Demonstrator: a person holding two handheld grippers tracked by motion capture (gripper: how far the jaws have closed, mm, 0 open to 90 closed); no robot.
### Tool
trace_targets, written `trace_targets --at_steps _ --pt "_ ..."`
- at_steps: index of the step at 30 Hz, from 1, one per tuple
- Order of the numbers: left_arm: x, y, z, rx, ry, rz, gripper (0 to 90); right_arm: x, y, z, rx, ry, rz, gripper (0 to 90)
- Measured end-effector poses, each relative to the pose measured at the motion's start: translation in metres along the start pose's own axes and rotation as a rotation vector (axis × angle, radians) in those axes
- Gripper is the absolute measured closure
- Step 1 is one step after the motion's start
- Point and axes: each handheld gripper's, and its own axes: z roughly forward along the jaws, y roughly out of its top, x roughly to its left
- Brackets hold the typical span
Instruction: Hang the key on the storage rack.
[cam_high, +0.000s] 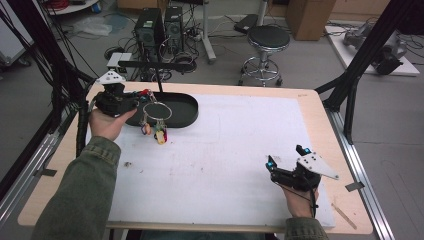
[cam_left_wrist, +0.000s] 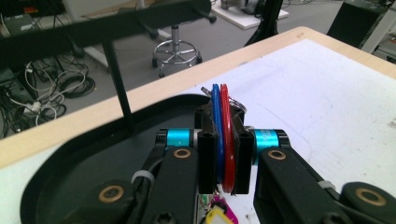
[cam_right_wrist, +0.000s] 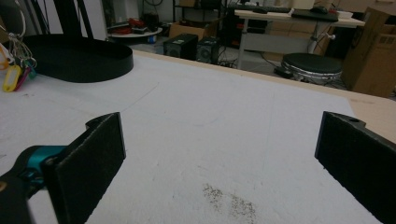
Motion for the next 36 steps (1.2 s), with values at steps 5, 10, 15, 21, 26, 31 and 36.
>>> trace_targets --at_steps 5,10,15,21,26,31,36 --pt "0.001 0.019 -0.002 -0.006 -0.009 0.011 84.5 0.002 0.0 0.001 0.007 0.004 -0.002 0.6" --pt "0.006 0.031 -0.003 -0.021 -0.005 -0.005 84.5 0.001 0.0 0.0 0.008 0.001 -0.003 0.6" --pt "0.015 0.042 -0.002 -0.023 0.003 -0.019 84.5 0.001 0.0 -0.002 -0.004 0.001 0.003 0.6" --pt "0.026 0.055 0.002 -0.031 0.018 -0.032 84.4 0.0 0.0 -0.001 -0.01 -0.002 -0.001 0.6" --pt "0.038 0.064 0.006 -0.033 0.018 -0.045 84.4 0.0 0.0 -0.001 -0.007 -0.001 0.001 0.7" --pt "0.048 0.073 0.013 -0.04 0.023 -0.064 84.4 0.0 0.0 -0.002 -0.008 -0.001 0.003 0.7" --pt "0.05 0.082 0.023 -0.033 0.031 -0.051 84.4 -0.001 -0.001 -0.002 -0.006 -0.003 0.002 0.7"
